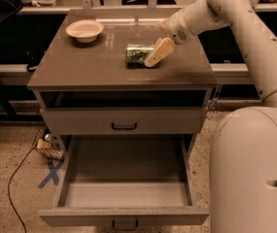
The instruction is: Pick green can from middle drawer and place on counter
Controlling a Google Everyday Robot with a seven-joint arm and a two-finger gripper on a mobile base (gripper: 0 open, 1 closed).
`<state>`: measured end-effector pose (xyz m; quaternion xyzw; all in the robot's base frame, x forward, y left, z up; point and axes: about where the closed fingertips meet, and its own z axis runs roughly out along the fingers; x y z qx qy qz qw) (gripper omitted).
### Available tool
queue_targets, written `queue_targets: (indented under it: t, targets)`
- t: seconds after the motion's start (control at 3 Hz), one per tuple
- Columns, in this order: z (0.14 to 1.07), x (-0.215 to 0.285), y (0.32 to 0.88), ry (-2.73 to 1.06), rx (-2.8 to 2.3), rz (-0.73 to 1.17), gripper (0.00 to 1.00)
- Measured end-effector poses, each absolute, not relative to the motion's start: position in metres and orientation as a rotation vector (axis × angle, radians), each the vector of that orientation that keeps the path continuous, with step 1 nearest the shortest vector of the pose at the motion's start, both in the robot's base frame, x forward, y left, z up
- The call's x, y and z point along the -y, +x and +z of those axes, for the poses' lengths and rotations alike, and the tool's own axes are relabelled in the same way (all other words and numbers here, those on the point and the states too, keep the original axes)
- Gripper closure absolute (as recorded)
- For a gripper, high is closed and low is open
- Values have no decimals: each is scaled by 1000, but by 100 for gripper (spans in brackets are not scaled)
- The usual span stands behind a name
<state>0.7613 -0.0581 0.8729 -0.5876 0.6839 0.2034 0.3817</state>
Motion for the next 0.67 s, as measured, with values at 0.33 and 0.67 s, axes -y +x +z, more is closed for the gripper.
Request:
queue_targets:
  t: [0.33, 0.67]
  targets:
    - [883, 79, 765, -1440, -1750, 498, 0]
    - [903, 129, 756, -1308, -1763, 446, 0]
